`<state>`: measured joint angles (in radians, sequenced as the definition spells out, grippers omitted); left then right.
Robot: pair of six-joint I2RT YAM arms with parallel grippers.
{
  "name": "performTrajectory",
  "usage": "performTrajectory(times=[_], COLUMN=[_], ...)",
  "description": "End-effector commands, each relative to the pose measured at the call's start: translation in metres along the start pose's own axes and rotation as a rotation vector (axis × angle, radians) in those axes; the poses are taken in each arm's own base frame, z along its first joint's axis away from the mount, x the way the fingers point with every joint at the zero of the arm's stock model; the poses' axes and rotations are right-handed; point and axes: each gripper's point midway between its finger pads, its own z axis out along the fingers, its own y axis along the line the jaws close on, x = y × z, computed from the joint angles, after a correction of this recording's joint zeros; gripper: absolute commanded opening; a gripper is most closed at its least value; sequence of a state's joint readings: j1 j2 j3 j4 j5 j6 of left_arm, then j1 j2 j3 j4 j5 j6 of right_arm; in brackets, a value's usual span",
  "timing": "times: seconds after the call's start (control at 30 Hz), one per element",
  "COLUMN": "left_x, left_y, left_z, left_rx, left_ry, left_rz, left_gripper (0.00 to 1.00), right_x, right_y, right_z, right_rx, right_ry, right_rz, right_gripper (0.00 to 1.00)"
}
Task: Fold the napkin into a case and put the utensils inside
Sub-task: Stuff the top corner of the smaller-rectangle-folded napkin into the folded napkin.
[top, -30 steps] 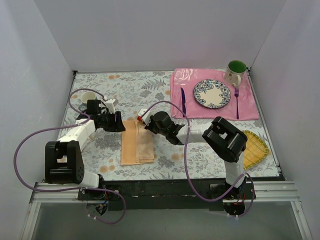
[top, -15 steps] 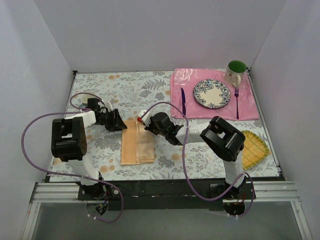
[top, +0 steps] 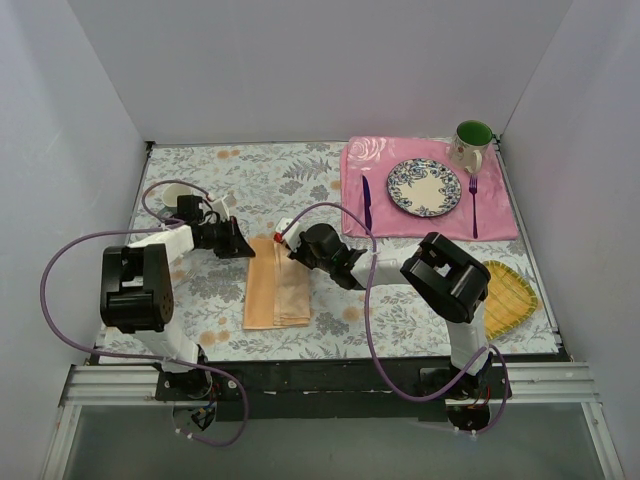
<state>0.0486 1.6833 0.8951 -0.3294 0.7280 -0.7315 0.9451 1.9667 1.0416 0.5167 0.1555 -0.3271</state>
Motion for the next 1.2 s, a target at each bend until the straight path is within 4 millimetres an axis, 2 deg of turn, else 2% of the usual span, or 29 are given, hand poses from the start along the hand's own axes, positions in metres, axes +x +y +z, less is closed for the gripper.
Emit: performTrajectory(times=[0.0, 0.47, 0.53, 0.77, 0.9, 0.93, 1.03, 1.17], left_x=[0.000, 0.031, 0.039, 0.042, 0.039, 0.037, 0.035, 0.036], left_y=[-0.025, -0.071, -0.069, -0.072, -0.072, -0.074, -0.077, -0.074], left_z=[-0.006, 0.028, 0.033, 0.050, 0.050, 0.050, 0.049, 0.053], left_rx=[0.057, 0.161, 0.160, 0.180, 0.177, 0.190, 0.195, 0.191], left_ry=[-0.012, 0.098, 0.116, 0.137, 0.130, 0.124, 0.112, 0.121], left_rz=[0.105, 0.137, 0.113, 0.095, 0.098, 0.106, 0.099, 0.070], left_gripper=[0.00, 0.00, 0.00, 0.00, 0.12, 0.18, 0.21, 0.30], right_x=[-0.021, -0.022, -0.021, -0.021, -0.021, -0.020, -0.021, -0.021], right_y=[-0.005, -0.006, -0.006, -0.005, -0.004, -0.004, -0.003, -0.003], right_z=[0.005, 0.005, 0.005, 0.005, 0.005, 0.005, 0.005, 0.005], right_rx=[0.024, 0.026, 0.026, 0.025, 0.024, 0.021, 0.018, 0.021], right_ry=[-0.046, -0.044, -0.044, -0.042, -0.041, -0.042, -0.043, -0.042], right_rz=[0.016, 0.021, 0.021, 0.027, 0.023, 0.026, 0.026, 0.026], right_gripper=[0.01, 0.01, 0.01, 0.01, 0.01, 0.01, 0.01, 0.01])
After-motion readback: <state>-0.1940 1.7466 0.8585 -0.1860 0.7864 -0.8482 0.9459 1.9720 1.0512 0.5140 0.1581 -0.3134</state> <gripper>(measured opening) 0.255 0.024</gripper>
